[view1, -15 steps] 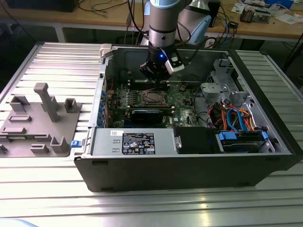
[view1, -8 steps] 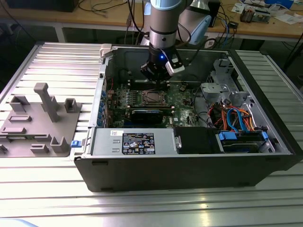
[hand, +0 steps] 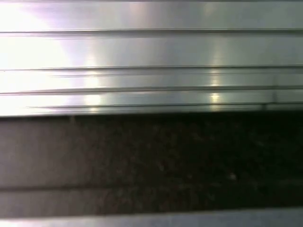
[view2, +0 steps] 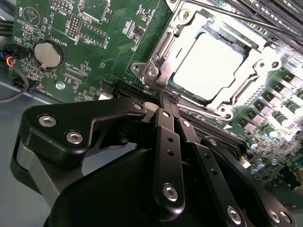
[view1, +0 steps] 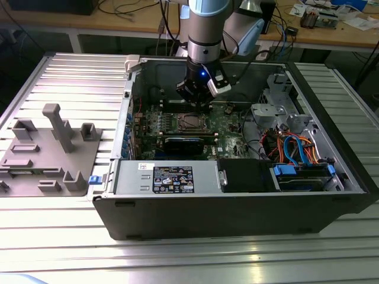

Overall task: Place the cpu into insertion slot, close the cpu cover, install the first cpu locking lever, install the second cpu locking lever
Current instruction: 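Install the first cpu locking lever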

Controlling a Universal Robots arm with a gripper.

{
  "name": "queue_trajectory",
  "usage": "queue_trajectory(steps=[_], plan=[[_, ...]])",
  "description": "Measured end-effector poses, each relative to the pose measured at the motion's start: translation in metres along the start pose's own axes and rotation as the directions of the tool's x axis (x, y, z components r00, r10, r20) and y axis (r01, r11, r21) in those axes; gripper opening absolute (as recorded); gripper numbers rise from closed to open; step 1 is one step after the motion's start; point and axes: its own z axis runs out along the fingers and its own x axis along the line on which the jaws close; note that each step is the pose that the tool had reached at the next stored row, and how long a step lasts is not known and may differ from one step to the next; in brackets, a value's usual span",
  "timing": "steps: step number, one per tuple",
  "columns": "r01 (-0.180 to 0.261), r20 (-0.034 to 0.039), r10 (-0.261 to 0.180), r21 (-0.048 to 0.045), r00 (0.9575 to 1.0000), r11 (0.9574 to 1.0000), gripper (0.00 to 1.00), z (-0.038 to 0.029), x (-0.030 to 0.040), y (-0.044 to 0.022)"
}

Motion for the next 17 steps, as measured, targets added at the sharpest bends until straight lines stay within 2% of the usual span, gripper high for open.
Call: queue_trajectory(steps=[5,17], plan=[[-0.001,-0.0001,0.001,0.0001,1.0,1.0,0.11,0.0024,-0.0002,-0.0001],[0.0,0.0,0.0,0.0,1.0,1.0,0.11,0.0001,-0.0003,0.0]])
